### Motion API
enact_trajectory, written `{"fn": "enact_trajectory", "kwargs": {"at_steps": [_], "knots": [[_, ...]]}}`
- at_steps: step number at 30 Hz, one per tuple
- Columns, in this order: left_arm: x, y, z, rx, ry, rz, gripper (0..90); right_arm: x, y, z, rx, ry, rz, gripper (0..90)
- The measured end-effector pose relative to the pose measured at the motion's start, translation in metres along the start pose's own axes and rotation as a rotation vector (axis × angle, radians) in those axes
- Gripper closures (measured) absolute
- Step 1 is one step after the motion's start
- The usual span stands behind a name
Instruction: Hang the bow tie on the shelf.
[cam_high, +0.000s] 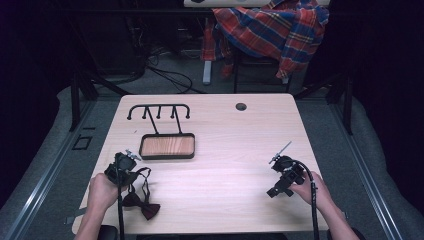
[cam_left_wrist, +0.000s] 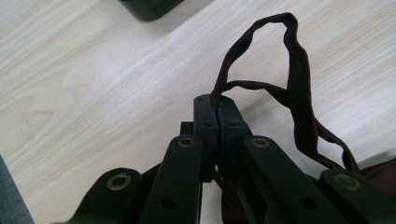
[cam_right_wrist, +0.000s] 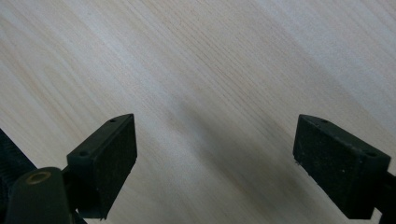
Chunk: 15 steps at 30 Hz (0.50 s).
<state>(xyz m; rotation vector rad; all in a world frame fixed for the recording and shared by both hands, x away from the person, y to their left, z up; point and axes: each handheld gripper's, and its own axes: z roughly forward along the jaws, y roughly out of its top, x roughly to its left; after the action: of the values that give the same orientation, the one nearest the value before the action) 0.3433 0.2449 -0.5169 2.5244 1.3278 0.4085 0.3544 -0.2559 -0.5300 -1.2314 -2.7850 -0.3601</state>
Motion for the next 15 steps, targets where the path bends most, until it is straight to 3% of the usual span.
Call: {"fn": "enact_trajectory", "kwargs": {"at_steps": [15], "knots": [[-0.002,-0.005,-0.029,-0.134,0.008,-0.015,88.8,0.000,0.000,0.000,0.003,0.000,0.002,13.3]]}}
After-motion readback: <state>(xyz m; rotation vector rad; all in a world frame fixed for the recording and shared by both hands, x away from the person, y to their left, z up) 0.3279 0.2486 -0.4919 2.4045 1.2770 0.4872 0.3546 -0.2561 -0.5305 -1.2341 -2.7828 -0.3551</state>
